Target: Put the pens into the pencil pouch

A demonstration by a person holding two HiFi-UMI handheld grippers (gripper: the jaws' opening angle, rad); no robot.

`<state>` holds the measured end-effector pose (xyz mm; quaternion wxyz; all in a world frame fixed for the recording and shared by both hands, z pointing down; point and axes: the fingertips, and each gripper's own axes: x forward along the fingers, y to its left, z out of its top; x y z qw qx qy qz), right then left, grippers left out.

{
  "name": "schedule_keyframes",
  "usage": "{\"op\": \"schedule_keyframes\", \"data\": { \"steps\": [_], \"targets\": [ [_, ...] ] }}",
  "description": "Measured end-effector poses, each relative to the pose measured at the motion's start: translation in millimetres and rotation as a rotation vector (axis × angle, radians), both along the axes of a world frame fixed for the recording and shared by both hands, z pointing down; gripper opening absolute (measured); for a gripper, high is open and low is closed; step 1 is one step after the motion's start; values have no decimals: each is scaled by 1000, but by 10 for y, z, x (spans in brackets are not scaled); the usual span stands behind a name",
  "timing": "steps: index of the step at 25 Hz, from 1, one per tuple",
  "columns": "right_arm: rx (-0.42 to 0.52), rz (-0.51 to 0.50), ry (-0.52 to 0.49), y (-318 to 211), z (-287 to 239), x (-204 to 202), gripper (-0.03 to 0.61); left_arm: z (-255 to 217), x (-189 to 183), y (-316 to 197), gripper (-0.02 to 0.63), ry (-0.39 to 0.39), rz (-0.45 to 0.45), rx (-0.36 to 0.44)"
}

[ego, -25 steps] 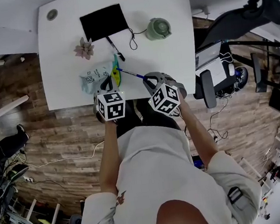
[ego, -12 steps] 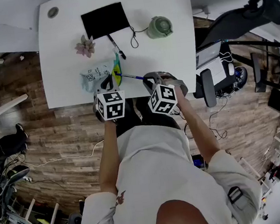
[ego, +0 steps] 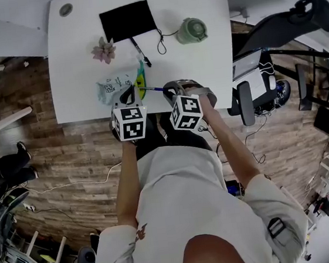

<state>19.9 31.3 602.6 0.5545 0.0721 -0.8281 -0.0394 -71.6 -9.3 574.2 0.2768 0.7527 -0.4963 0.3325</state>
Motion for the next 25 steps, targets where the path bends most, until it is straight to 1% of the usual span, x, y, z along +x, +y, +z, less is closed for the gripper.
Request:
{"op": "schedule_keyframes", "data": {
  "steps": [13,25],
  "targets": [
    [17,-45,-69,-111,-56,-454,43,-132,-48,-38,-3,82,-4,13],
    [17,-67,-125,-201,-49,-787,43,-224,-91,-73,-3,190,-27,25]
  ]
}}
